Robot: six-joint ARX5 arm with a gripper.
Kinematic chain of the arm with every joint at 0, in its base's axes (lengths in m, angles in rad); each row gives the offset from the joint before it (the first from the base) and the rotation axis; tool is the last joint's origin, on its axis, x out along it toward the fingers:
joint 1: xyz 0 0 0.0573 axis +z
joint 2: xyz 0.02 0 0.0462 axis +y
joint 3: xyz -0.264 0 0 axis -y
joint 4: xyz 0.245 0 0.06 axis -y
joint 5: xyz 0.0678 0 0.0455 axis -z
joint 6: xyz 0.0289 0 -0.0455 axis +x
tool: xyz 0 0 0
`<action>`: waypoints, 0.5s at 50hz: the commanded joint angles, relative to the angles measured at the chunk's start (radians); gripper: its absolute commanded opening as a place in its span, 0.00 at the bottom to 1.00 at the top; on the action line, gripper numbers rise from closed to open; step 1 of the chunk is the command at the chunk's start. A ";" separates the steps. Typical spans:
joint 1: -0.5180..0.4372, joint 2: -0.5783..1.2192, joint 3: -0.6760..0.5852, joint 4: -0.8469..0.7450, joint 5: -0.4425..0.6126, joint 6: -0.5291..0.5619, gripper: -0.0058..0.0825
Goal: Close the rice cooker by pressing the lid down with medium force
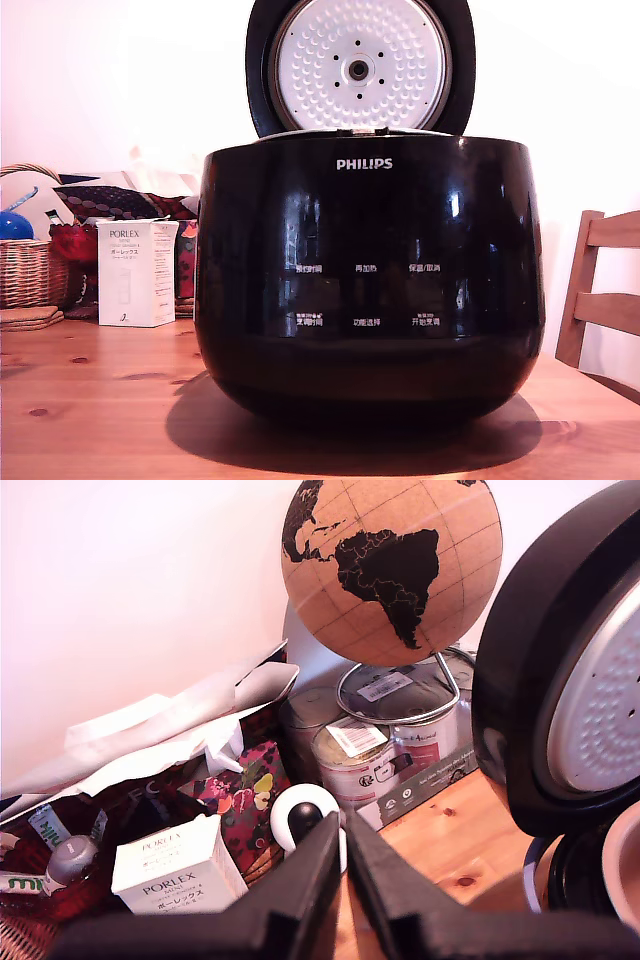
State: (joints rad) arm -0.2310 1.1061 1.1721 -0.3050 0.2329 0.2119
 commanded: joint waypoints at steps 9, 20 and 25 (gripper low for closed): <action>0.001 -0.008 -0.019 0.006 -0.002 -0.006 0.04; 0.001 -0.008 -0.018 0.007 -0.001 -0.003 0.04; 0.001 -0.009 -0.012 0.005 0.005 -0.004 0.04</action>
State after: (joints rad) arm -0.2310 1.1061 1.1721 -0.3069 0.2340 0.2119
